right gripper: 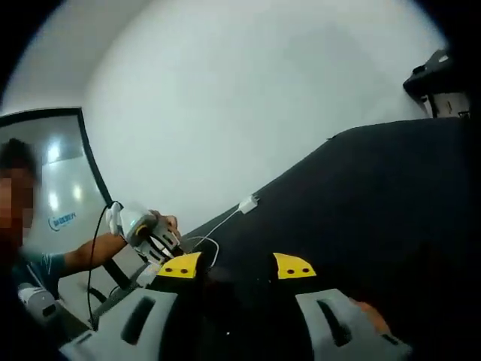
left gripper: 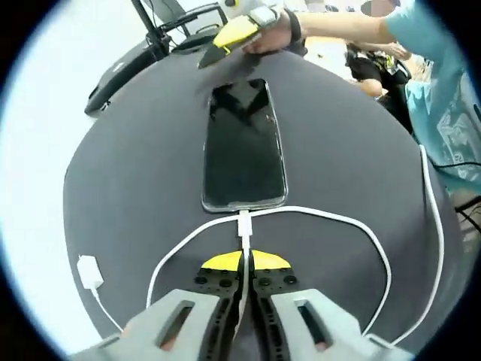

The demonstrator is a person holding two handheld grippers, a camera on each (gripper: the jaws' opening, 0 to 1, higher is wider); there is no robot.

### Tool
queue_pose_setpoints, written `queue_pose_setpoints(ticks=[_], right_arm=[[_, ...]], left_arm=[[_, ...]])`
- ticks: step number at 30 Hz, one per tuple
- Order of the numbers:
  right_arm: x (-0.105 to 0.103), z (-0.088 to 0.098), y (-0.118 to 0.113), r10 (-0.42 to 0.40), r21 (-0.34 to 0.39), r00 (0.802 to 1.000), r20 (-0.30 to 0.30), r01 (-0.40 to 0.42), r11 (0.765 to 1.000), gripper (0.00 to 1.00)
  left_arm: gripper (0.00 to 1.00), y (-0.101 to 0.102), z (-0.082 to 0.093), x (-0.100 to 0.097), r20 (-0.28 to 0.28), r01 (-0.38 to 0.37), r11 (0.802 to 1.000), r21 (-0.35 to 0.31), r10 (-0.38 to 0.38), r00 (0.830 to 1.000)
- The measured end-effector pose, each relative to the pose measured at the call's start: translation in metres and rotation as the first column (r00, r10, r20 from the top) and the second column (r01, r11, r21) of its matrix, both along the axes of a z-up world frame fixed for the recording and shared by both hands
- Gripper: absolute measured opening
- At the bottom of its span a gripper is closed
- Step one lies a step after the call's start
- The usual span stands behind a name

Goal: Connect the charging cable to the phone, plug the charger into the socket, and turn on the power strip switch to charge the phone.

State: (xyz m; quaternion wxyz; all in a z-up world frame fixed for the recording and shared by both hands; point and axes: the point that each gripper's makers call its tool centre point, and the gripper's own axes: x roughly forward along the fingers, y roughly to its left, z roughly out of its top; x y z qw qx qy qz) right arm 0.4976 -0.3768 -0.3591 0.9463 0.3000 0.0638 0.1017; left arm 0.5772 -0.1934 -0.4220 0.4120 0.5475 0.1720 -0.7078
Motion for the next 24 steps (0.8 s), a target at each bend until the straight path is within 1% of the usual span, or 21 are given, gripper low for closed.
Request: queue_pose_setpoints(ticks=[1,3,4,5,6,7,8,9,10,11,12,13,14,15,16,17,18,19,20,21,24], right_arm=[[-0.002,-0.004,-0.001,0.002,-0.008,1.000,-0.022,-0.002,1.000,0.33],[-0.005,-0.016,-0.006,-0.024,-0.015,0.995,-0.096,0.023,1.000,0.33],[-0.005,-0.019,-0.008,-0.037,-0.020,0.992,-0.118,0.035,0.999,0.33],[-0.006,-0.025,-0.018,-0.107,-0.030,0.980,-0.166,0.103,0.994,0.34],[-0.009,-0.032,-0.029,-0.178,-0.047,0.960,-0.215,0.172,0.984,0.33],[-0.008,-0.025,-0.039,-0.253,-0.078,0.952,-0.174,0.243,0.967,0.34],[-0.006,-0.024,-0.031,-0.315,-0.077,0.933,-0.174,0.306,0.949,0.35],[-0.009,-0.024,-0.028,-0.353,-0.074,0.918,-0.180,0.345,0.936,0.36],[-0.010,-0.025,-0.025,-0.340,-0.054,0.922,-0.187,0.336,0.940,0.37],[-0.012,-0.029,-0.022,-0.336,-0.045,0.918,-0.209,0.335,0.941,0.40],[-0.013,-0.030,-0.024,-0.343,-0.061,0.917,-0.206,0.337,0.939,0.42],[-0.014,-0.031,-0.031,-0.362,-0.092,0.911,-0.197,0.350,0.932,0.43],[-0.016,-0.034,-0.033,-0.370,-0.106,0.905,-0.210,0.355,0.929,0.43],[-0.016,-0.034,-0.033,-0.367,-0.100,0.906,-0.211,0.354,0.930,0.42],[-0.015,-0.033,-0.031,-0.347,-0.041,0.913,-0.214,0.346,0.937,0.42],[-0.017,-0.031,-0.031,-0.344,0.000,0.913,-0.220,0.353,0.936,0.42],[-0.018,-0.027,-0.036,-0.350,0.036,0.915,-0.201,0.364,0.931,0.41],[-0.020,-0.029,-0.040,-0.348,0.049,0.914,-0.208,0.365,0.930,0.41],[-0.024,-0.031,-0.048,-0.351,0.042,0.912,-0.214,0.368,0.929,0.40],[-0.025,-0.033,-0.051,-0.353,0.042,0.911,-0.215,0.369,0.928,0.38],[-0.031,-0.033,-0.059,-0.363,0.049,0.906,-0.217,0.381,0.923,0.35]], left_arm=[[0.00,0.000,-0.001,0.000,0.001,-0.002,1.000,0.003,0.002,1.000],[0.00,0.002,0.000,0.003,0.009,-0.003,1.000,0.008,0.003,1.000],[0.00,-0.002,0.001,0.002,0.019,0.007,1.000,0.006,-0.007,1.000],[0.00,-0.003,0.001,0.003,0.025,0.004,1.000,0.012,-0.004,1.000],[0.00,-0.004,0.001,0.003,0.026,-0.007,1.000,0.019,0.007,1.000],[0.00,-0.005,0.001,0.003,0.026,-0.013,1.000,0.019,0.012,1.000],[0.00,-0.006,0.001,0.002,0.026,-0.022,1.000,0.021,0.021,0.999],[0.00,-0.009,0.001,0.003,0.026,-0.023,0.999,0.022,0.022,0.999],[0.00,-0.011,0.002,0.003,0.024,-0.025,0.999,0.021,0.024,0.999],[0.00,-0.013,0.002,0.000,0.023,-0.024,1.000,0.019,0.024,0.999],[0.00,-0.016,0.003,-0.007,-0.003,-0.019,1.000,0.009,0.019,1.000],[0.00,-0.021,0.004,-0.009,-0.004,-0.022,1.000,0.006,0.022,1.000],[0.00,-0.028,0.005,-0.013,-0.002,-0.019,1.000,0.005,0.019,1.000],[0.00,-0.034,0.005,-0.018,0.006,-0.006,1.000,0.010,0.006,1.000],[0.00,-0.037,0.004,-0.020,0.022,0.009,1.000,0.016,-0.009,1.000],[0.00,-0.043,0.003,-0.021,0.047,0.023,0.999,0.023,-0.024,0.999],[0.00,-0.046,0.003,-0.023,0.047,0.024,0.999,0.024,-0.025,0.999],[0.00,-0.045,0.002,-0.029,0.052,0.025,0.999,0.025,-0.026,0.998],[0.00,-0.047,0.002,-0.030,0.055,0.028,0.999,0.028,-0.029,0.998],[0.00,-0.054,0.002,-0.031,0.057,0.027,0.999,0.034,-0.029,0.998],[0.00,-0.054,0.001,-0.031,0.092,0.009,0.997,0.076,-0.016,0.996]])
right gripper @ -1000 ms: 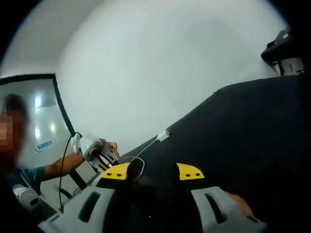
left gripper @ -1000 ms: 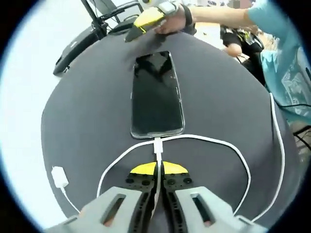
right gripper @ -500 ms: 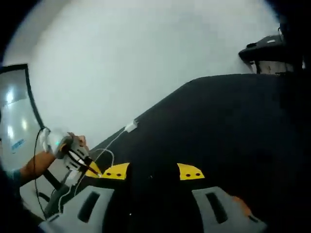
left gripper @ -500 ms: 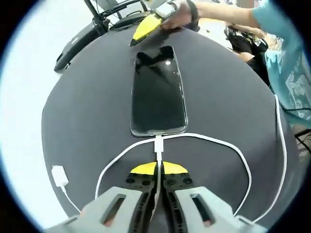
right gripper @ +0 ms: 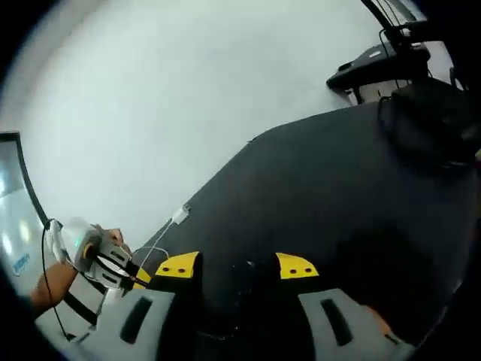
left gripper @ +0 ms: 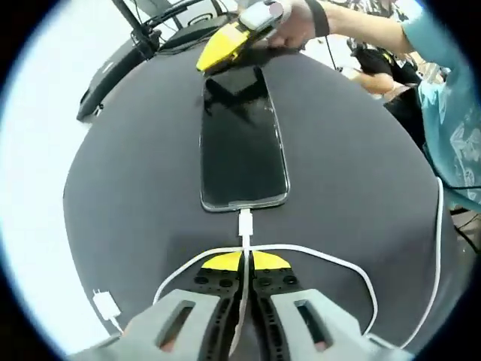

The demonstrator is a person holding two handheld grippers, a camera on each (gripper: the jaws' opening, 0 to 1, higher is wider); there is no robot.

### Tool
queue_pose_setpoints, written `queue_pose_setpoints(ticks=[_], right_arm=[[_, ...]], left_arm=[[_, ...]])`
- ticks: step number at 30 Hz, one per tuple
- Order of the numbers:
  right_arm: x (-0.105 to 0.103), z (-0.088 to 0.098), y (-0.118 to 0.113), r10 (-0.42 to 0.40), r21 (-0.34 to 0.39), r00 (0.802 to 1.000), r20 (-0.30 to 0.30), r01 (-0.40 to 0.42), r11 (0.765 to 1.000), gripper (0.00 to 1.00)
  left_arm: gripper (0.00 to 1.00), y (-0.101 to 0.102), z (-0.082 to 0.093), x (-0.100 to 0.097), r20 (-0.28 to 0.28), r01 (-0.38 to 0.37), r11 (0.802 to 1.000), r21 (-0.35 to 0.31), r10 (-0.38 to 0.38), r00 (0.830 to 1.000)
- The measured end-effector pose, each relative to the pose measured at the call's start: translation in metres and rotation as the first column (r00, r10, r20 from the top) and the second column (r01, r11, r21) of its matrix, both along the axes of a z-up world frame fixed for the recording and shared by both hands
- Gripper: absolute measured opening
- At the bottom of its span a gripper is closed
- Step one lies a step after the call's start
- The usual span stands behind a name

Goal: Connect the charging cable to the phone, plug the charger into the socket, and turn on the power strip switch to charge the phone.

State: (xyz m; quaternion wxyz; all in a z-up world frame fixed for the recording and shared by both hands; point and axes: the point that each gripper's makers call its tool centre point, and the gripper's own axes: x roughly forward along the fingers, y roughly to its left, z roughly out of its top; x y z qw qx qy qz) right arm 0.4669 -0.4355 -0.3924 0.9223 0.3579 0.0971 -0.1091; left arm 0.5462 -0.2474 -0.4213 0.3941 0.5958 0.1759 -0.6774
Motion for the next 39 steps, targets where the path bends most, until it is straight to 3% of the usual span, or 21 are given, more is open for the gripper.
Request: queue_pose_setpoints(ticks=[2,5,6,8,16,18,24,27,30,33,39], right_arm=[[0.000,0.002,-0.001,0.004,0.037,1.000,0.022,-0.005,0.999,0.36],[0.000,0.005,0.018,0.045,0.094,0.998,0.048,-0.049,0.994,0.40],[0.000,0.005,0.021,0.043,0.084,0.998,0.048,-0.047,0.995,0.40],[0.000,0.003,0.024,0.055,-0.009,0.998,0.030,-0.055,0.998,0.39],[0.009,0.003,0.034,0.042,0.001,0.999,-0.002,-0.042,0.999,0.46],[0.010,0.001,0.033,0.039,-0.055,0.999,-0.034,-0.040,0.998,0.47],[0.008,0.004,0.032,-0.064,-0.012,0.998,0.016,0.064,0.998,0.47],[0.007,0.001,0.036,-0.092,-0.169,0.996,-0.003,0.091,0.981,0.48],[0.013,0.003,0.048,-0.100,-0.280,0.995,0.003,0.097,0.955,0.59],[0.010,0.003,0.051,-0.131,-0.245,0.991,0.020,0.132,0.960,0.59],[0.011,0.003,0.061,-0.122,-0.340,0.992,0.020,0.121,0.932,0.64]], left_arm=[[0.00,0.000,-0.002,0.005,0.010,-0.017,1.000,0.022,0.016,1.000],[0.00,-0.001,-0.001,0.006,0.025,-0.032,0.998,0.047,0.030,0.999],[0.00,-0.002,-0.001,0.006,0.029,-0.036,0.998,0.051,0.035,0.999],[0.00,-0.001,0.000,0.005,0.033,-0.053,0.997,0.051,0.051,0.998],[0.00,0.000,-0.003,0.005,0.036,-0.037,0.996,0.085,0.034,0.999],[0.00,0.001,-0.004,0.004,0.021,-0.049,0.996,0.080,0.047,0.999],[0.00,0.006,-0.006,0.002,0.048,-0.041,0.998,0.055,0.039,0.998],[0.00,0.003,-0.005,0.005,0.042,-0.059,0.997,0.055,0.057,0.998],[0.00,0.003,-0.006,0.005,0.031,-0.074,0.995,0.064,0.072,0.997],[0.00,0.002,-0.005,0.007,0.027,-0.072,0.996,0.055,0.070,0.997],[0.00,0.000,-0.006,0.010,0.012,-0.073,0.996,0.055,0.072,0.997]])
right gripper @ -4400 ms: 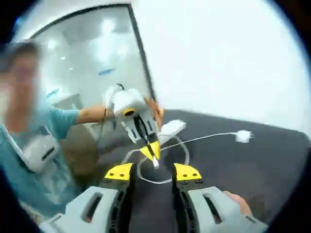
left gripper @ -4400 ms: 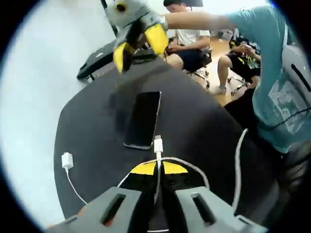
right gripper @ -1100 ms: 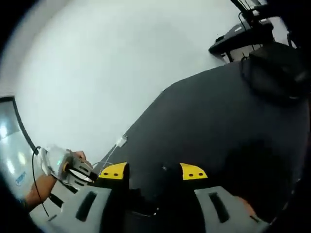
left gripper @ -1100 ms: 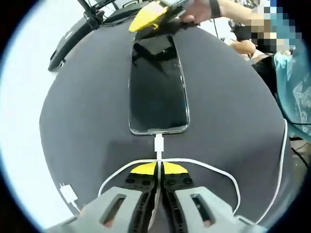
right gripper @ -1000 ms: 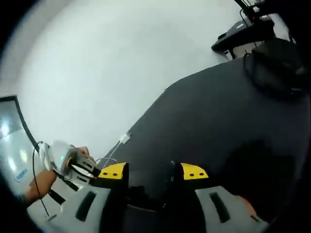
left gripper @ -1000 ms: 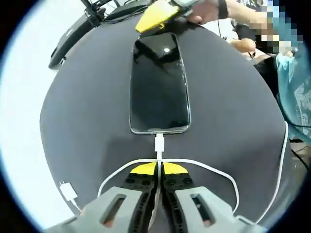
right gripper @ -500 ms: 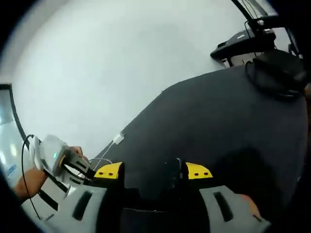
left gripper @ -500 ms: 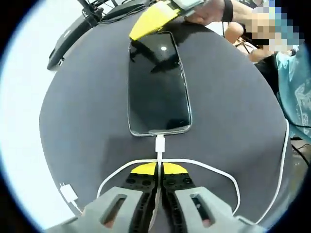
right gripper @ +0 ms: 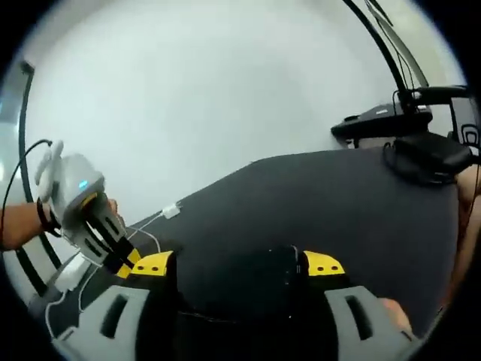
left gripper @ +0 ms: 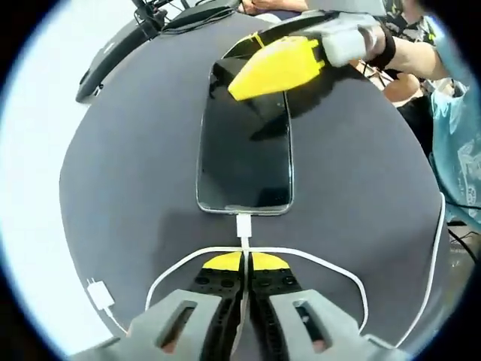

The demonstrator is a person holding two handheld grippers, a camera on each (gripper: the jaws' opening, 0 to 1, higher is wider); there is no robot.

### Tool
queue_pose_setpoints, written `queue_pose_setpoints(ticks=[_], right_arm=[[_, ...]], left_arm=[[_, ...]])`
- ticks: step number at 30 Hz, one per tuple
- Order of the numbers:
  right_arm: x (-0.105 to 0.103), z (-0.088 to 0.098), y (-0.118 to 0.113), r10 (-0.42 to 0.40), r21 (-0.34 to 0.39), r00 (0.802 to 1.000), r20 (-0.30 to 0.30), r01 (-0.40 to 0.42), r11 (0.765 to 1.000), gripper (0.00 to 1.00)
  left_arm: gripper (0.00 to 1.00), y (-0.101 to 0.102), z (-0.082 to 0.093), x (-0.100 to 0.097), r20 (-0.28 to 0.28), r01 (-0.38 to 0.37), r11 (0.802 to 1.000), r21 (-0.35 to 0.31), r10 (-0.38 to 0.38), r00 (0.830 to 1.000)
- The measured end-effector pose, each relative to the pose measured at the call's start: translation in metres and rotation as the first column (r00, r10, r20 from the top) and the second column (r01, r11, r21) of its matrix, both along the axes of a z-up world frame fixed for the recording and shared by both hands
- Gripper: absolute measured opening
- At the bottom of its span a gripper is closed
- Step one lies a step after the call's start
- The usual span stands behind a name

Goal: Connect the charging cable to the phone, plug the charger into the socket, and turn on the power strip switch to charge the phone.

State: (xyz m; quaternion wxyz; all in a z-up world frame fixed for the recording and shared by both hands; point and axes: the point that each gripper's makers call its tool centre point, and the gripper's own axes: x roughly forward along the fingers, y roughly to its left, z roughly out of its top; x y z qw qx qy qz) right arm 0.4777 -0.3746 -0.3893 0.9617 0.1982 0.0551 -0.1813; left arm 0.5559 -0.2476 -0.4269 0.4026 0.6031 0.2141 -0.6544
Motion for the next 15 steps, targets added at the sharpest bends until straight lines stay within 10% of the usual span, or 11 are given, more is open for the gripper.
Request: queue_pose_setpoints(ticks=[15], right_arm=[[0.010,-0.003,0.005,0.096,-0.141,0.990,-0.105,-0.110,0.984,0.67]], left_arm=[[0.00,-0.001,0.001,-0.002,0.049,0.107,0.991,0.076,-0.111,0.993]])
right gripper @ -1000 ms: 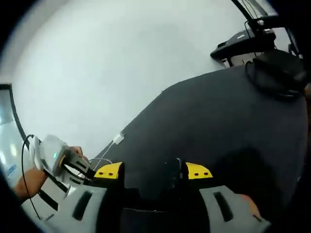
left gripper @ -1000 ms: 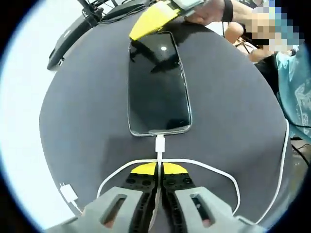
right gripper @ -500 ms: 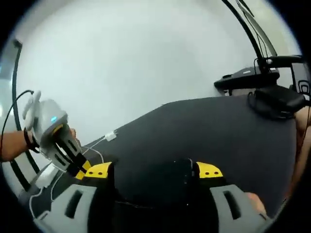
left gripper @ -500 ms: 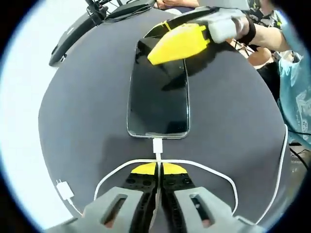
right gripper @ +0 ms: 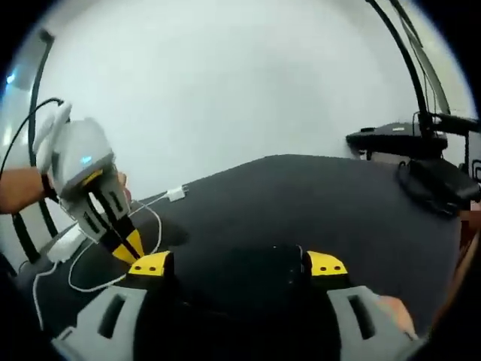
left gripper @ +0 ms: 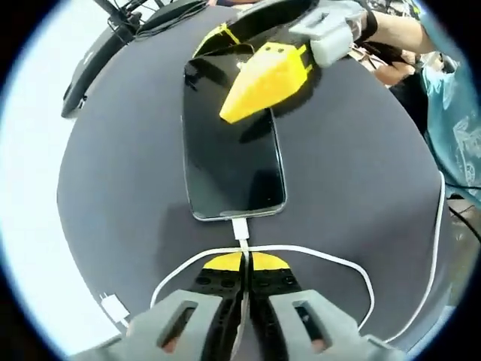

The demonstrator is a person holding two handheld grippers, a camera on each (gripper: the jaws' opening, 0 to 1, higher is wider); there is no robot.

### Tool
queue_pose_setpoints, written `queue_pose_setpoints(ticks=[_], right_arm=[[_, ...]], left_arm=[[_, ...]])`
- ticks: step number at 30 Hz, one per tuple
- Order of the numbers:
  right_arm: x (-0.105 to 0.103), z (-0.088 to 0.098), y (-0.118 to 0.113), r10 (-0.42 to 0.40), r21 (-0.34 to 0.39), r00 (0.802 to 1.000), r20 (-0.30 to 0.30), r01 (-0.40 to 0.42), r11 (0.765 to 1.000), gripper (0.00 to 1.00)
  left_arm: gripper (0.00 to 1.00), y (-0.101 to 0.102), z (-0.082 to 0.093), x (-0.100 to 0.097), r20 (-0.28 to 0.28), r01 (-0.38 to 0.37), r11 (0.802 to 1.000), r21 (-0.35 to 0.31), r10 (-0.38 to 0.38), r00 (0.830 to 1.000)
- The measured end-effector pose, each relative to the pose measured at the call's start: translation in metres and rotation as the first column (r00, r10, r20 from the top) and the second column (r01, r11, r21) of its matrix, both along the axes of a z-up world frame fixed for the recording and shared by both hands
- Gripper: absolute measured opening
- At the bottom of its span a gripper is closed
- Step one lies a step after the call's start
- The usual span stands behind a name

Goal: Connect the charging cable to the phone, plug the charger into the socket, and turn on the power strip switch to charge the phone.

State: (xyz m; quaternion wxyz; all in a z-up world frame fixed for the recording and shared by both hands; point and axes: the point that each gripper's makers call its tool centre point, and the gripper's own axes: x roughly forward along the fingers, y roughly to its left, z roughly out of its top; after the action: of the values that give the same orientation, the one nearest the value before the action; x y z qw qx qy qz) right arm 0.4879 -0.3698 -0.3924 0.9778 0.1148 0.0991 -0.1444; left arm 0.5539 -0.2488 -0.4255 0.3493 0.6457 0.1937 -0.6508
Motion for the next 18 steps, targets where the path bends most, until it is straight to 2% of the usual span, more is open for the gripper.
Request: queue_pose_setpoints(ticks=[2,4,5,9,10,11,12,13,15,16,18], right_arm=[[0.001,-0.001,0.000,0.000,0.011,1.000,0.001,0.000,1.000,0.68],[-0.001,0.002,-0.004,-0.019,0.077,0.999,0.043,0.015,0.997,0.66],[-0.002,0.002,-0.005,-0.022,0.076,0.999,0.042,0.018,0.997,0.65],[-0.004,0.003,-0.009,-0.007,0.079,0.999,0.049,0.003,0.997,0.62],[-0.007,0.005,-0.012,-0.009,0.085,0.998,0.058,0.004,0.996,0.58],[-0.009,0.008,-0.015,-0.020,0.074,0.997,0.069,0.015,0.997,0.54],[-0.011,0.013,-0.019,-0.021,0.044,0.996,0.085,0.017,0.999,0.51],[-0.012,0.029,-0.019,-0.007,-0.010,0.989,0.147,0.009,1.000,0.50],[-0.015,0.045,-0.023,0.015,-0.094,0.991,0.137,-0.002,0.996,0.49],[-0.014,0.051,-0.023,0.028,-0.105,0.991,0.132,-0.014,0.994,0.49],[-0.004,0.070,-0.025,0.084,-0.117,0.988,0.128,-0.069,0.991,0.47]], left_arm=[[0.00,-0.001,0.000,0.001,-0.020,-0.022,1.000,-0.005,0.022,1.000],[0.00,0.002,0.000,-0.003,-0.022,-0.031,0.999,-0.019,0.031,0.999],[0.00,0.002,0.000,-0.002,-0.025,-0.037,0.999,-0.028,0.036,0.999],[0.00,0.000,0.003,0.004,-0.127,-0.152,0.981,-0.123,0.136,0.983],[0.00,0.003,0.006,0.002,-0.161,-0.207,0.967,-0.150,0.183,0.970],[0.04,0.003,0.008,0.005,-0.170,-0.237,0.956,-0.173,0.208,0.963],[0.09,0.002,0.010,0.012,-0.158,-0.245,0.949,-0.198,0.216,0.963],[0.14,0.008,0.014,0.020,-0.151,-0.249,0.948,-0.198,0.221,0.963],[0.22,0.021,0.020,0.031,-0.137,-0.275,0.939,-0.206,0.251,0.958],[0.22,0.025,0.025,0.038,-0.130,-0.296,0.927,-0.232,0.272,0.954],[0.25,0.032,0.039,0.041,-0.189,-0.371,0.876,-0.307,0.326,0.926]])
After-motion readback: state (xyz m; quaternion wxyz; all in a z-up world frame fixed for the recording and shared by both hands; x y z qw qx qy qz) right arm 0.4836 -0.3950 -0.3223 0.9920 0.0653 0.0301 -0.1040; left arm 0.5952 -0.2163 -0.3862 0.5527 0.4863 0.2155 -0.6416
